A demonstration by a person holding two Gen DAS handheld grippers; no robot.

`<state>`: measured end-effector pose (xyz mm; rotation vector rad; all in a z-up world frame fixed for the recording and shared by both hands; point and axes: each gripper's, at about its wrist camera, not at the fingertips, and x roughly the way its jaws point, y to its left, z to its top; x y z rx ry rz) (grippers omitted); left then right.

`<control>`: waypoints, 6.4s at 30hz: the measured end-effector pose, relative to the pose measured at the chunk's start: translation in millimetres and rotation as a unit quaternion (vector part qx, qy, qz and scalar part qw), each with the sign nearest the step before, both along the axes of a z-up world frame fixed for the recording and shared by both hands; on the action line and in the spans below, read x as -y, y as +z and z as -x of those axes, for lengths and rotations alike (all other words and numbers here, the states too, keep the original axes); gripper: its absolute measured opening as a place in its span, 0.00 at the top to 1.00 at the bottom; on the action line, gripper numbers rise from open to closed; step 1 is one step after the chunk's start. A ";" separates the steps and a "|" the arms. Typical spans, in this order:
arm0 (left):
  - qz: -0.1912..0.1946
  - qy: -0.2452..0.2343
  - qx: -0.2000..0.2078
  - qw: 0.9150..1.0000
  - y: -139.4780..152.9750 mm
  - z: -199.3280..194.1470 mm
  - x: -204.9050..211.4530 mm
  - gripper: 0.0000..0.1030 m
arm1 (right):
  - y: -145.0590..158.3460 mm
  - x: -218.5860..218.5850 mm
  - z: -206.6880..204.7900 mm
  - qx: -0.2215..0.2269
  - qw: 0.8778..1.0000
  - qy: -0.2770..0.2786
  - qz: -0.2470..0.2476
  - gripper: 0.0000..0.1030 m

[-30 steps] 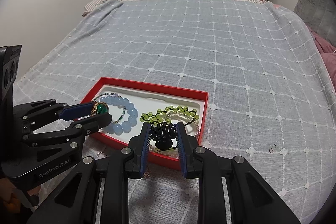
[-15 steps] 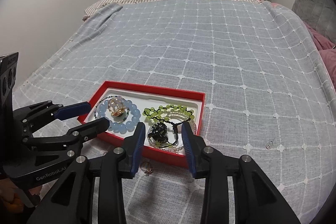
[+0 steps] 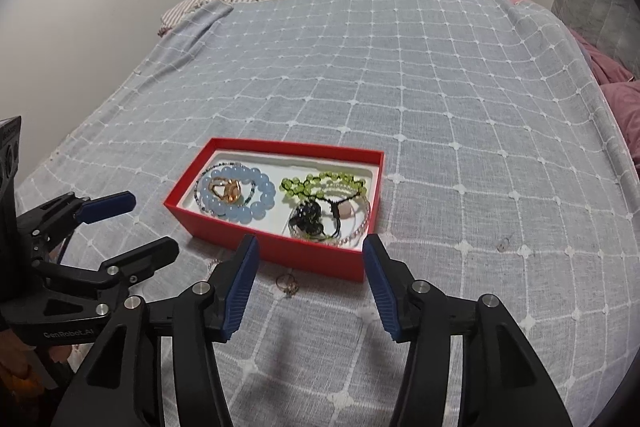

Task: Organize jewelry
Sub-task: 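Withdraw both tools from the box toward the earrings beside it, then grasp the small gold ring with the right tool while the left approaches the silver hoop earring, then close the left tool on the silver hoop earring and lift it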

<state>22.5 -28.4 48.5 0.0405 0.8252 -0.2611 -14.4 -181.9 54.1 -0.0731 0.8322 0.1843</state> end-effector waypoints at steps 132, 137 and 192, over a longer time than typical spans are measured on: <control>-0.078 -0.105 -0.019 0.991 -56.2 0.1 20.2 0.98 | -74.9 -31.8 -4.3 -0.037 0.995 0.063 0.070 0.66; -0.072 -0.108 -0.018 0.991 -55.9 1.5 21.1 0.77 | -75.9 -39.2 -8.6 -0.032 0.994 0.065 0.087 0.80; -0.076 -0.120 -0.005 0.990 -61.2 -14.2 41.0 0.88 | -56.3 -7.9 1.9 -0.043 0.998 0.032 0.040 0.80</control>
